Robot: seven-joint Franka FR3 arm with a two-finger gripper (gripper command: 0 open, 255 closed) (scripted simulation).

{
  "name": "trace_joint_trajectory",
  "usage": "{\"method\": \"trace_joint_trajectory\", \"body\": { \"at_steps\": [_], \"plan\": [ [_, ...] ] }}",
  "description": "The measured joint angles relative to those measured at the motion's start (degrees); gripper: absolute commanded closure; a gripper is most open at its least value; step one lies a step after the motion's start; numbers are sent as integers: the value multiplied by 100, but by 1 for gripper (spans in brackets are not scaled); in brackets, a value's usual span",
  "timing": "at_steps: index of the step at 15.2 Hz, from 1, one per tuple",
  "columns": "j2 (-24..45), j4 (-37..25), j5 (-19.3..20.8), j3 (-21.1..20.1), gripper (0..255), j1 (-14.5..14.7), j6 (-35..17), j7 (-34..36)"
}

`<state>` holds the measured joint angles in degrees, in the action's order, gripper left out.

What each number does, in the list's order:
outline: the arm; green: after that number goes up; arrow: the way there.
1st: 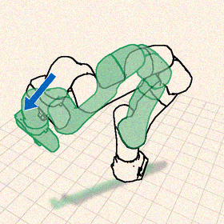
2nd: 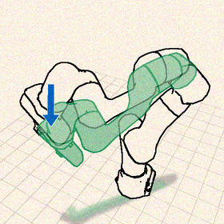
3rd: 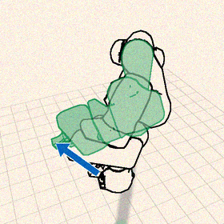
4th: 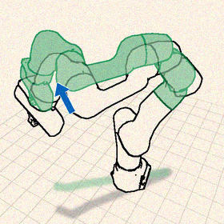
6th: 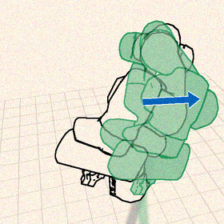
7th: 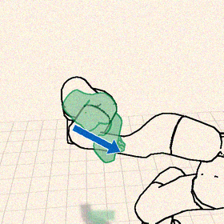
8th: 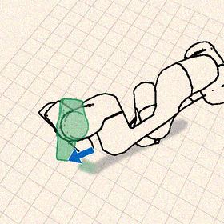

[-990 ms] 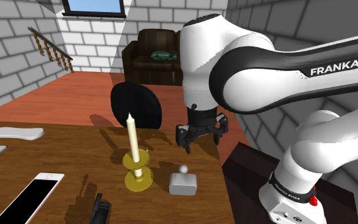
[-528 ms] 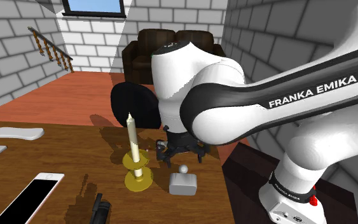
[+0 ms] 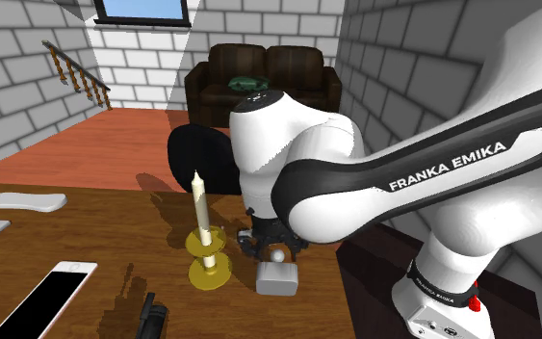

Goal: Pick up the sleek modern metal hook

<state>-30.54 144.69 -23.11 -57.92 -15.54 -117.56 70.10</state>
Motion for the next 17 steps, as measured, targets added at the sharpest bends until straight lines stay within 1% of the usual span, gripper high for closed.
{"method": "trace_joint_trajectory", "body": {
  "at_steps": [9, 17],
  "plan": [
    [-1, 6, -4, -5, 255, 2, -18, 3],
    [-313, -296, 39, 395, 255, 165, 623, -92]
  ]
}}
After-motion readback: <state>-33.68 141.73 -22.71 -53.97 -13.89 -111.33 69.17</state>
